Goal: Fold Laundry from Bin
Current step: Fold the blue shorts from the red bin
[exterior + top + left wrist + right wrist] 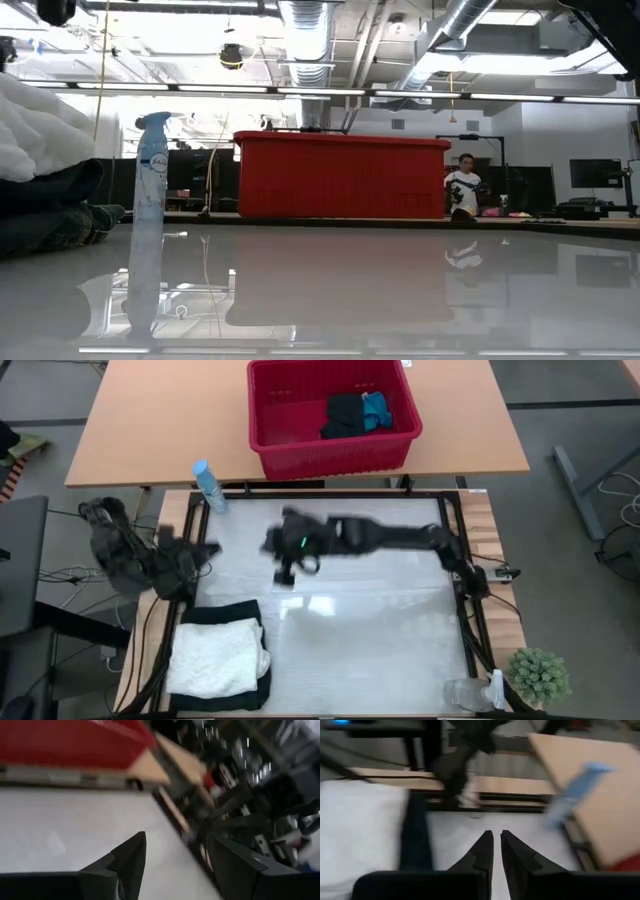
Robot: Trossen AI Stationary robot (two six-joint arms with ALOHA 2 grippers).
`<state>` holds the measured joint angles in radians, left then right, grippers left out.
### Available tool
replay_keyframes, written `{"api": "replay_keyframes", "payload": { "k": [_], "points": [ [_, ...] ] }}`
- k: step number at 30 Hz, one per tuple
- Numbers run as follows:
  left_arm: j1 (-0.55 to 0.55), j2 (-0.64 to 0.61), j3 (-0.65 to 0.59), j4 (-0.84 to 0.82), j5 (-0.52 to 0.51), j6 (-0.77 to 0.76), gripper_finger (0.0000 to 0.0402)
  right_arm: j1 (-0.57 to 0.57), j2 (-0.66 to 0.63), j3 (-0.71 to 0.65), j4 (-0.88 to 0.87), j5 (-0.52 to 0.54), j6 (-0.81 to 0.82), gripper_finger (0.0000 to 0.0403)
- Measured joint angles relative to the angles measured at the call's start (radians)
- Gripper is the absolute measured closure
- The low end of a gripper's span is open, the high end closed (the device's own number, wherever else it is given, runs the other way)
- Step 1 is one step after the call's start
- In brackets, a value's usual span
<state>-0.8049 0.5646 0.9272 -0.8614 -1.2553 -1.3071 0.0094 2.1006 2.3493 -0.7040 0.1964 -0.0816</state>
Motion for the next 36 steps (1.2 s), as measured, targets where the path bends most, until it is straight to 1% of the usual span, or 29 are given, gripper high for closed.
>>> {"api": "replay_keyframes", "payload": {
  "k": [2, 4, 9, 11, 14, 17, 19, 21, 25, 27, 30, 32, 34, 36],
  "points": [
    [0.067, -0.059, 0.0, 0.08, -0.017, 0.134, 0.0203, -0.069, -0.036, 0.0, -0.024, 0.008, -0.031, 0.0341],
    [0.127, -0.107, 0.0, 0.197, -0.009, 0.311, 0.0203, -0.149, -0.066, 0.0, -0.033, 0.012, -0.056, 0.0341],
    [0.242, -0.177, 0.006, 0.596, -0.003, 0.795, 0.0203, -0.387, -0.102, 0.0, 0.002, 0.016, -0.085, 0.0341],
    [0.267, -0.181, 0.028, 0.768, -0.007, 1.004, 0.0203, -0.49, -0.102, 0.0, 0.005, 0.015, -0.085, 0.0341],
    [0.277, -0.164, 0.097, 0.993, -0.014, 1.334, 0.0203, -0.641, -0.098, 0.0, 0.016, -0.002, -0.073, 0.0341],
    [0.277, -0.125, 0.204, 1.123, -0.041, 1.622, 0.0203, -0.772, -0.081, 0.001, 0.042, -0.052, -0.04, 0.0341],
    [0.277, -0.088, 0.287, 1.168, -0.07, 1.752, 0.0203, -0.85, -0.065, -0.001, 0.051, -0.064, -0.009, 0.0341],
    [0.275, -0.041, 0.37, 1.174, -0.069, 1.84, 0.0203, -0.914, -0.054, -0.001, 0.074, -0.079, 0.018, 0.0341],
    [0.275, 0.08, 0.556, 1.173, -0.068, 1.991, 0.0203, -1.019, -0.025, 0.0, 0.135, -0.162, 0.056, 0.0341],
    [0.272, 0.151, 0.677, 1.175, -0.067, 2.092, 0.0203, -1.061, -0.004, 0.0, 0.166, -0.219, 0.082, 0.0341],
    [0.252, 0.261, 0.891, 1.179, -0.067, 2.276, 0.0203, -1.09, 0.029, 0.0, 0.204, -0.306, 0.124, 0.0341],
    [0.236, 0.325, 1.036, 1.183, -0.069, 2.346, 0.0203, -1.102, 0.044, 0.0, 0.221, -0.366, 0.134, 0.0341],
    [0.212, 0.379, 1.163, 1.147, -0.123, 2.38, 0.0203, -1.103, 0.052, 0.0, 0.233, -0.399, 0.124, 0.0341],
    [0.163, 0.418, 1.248, 1.073, -0.206, 2.364, 0.0203, -1.097, 0.059, 0.0, 0.236, -0.409, 0.085, 0.0341]
  ]
}}
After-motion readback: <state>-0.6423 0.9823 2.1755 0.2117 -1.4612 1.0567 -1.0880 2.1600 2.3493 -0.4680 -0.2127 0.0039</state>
